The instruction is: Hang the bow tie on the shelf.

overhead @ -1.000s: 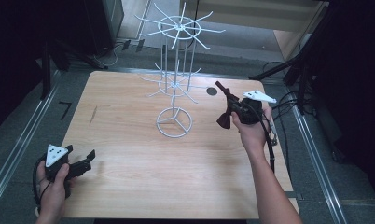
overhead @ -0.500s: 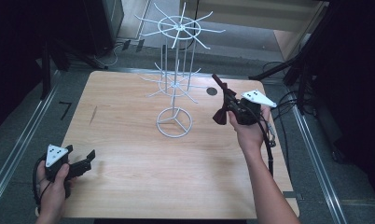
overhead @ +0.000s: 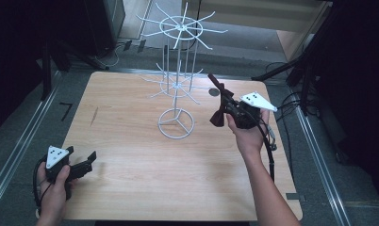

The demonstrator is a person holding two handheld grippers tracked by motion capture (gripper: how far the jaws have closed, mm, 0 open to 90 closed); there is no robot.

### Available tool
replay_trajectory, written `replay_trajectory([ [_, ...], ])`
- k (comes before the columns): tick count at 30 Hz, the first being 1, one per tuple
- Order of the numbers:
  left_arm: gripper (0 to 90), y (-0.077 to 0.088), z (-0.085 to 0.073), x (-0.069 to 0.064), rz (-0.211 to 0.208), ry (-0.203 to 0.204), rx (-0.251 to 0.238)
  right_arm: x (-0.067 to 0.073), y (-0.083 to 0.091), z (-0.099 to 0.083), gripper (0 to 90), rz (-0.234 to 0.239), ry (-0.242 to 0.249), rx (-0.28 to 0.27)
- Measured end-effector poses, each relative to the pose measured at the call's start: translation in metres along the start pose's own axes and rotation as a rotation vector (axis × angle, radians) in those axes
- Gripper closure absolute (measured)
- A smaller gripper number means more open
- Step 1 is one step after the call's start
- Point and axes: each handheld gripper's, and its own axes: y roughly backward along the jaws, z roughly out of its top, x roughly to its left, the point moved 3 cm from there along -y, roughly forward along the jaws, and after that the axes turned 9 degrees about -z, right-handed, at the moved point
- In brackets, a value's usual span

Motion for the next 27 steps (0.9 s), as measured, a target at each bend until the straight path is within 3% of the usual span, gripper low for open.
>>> replay_trajectory([
  [13, 14.5, 0.000, 0.000, 0.000, 0.001, 0.000, 0.000, 0.015, -0.001, -0.012, 87.4, 0.034, 0.014, 0.016],
  [27, 14.5, 0.000, 0.000, 0.000, 0.001, 0.000, 0.000, 0.026, -0.016, -0.029, 87.5, 0.053, 0.017, 0.060],
])
